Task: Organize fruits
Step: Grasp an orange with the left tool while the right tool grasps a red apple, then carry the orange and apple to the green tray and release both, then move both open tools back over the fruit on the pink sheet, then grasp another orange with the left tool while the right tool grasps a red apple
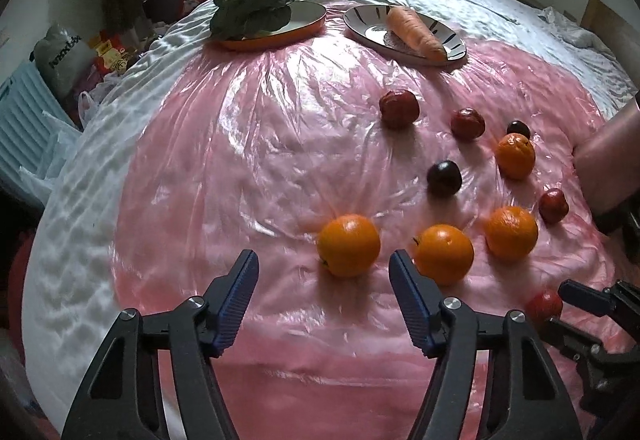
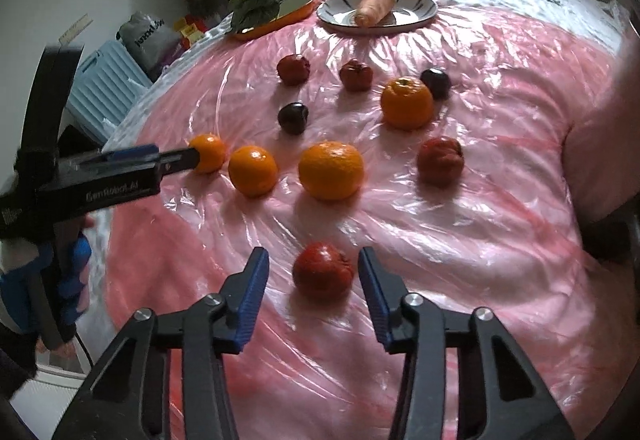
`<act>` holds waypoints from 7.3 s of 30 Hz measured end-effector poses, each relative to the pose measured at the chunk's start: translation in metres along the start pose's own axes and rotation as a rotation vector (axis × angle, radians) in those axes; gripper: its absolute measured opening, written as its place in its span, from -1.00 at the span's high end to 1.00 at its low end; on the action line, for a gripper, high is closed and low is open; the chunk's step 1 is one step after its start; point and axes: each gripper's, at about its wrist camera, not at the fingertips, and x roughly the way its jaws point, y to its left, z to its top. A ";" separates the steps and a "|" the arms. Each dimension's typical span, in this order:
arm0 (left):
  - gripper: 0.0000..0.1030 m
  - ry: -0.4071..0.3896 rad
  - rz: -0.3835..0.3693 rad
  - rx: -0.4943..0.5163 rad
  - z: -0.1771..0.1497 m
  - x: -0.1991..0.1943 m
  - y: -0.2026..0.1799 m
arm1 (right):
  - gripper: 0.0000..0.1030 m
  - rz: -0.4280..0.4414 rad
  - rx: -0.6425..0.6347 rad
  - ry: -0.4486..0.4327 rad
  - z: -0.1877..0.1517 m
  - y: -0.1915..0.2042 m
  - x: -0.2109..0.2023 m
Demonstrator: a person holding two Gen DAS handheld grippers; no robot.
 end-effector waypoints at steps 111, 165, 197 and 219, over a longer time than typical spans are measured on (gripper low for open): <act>0.33 -0.025 -0.276 0.481 0.021 0.034 -0.544 | 0.16 -0.480 0.463 -0.242 -0.075 -0.505 -0.186; -0.14 -0.112 -0.425 0.682 -0.056 -0.108 -0.458 | -1.00 -0.535 0.459 -0.183 -0.120 -0.320 -0.246; -0.14 -0.071 -0.156 0.335 -0.031 -0.087 -0.203 | -1.00 -0.174 0.158 -0.050 -0.061 -0.097 -0.134; -0.13 0.013 -0.063 -0.042 0.005 -0.002 -0.061 | -0.73 -0.096 0.104 -0.034 0.031 -0.060 -0.028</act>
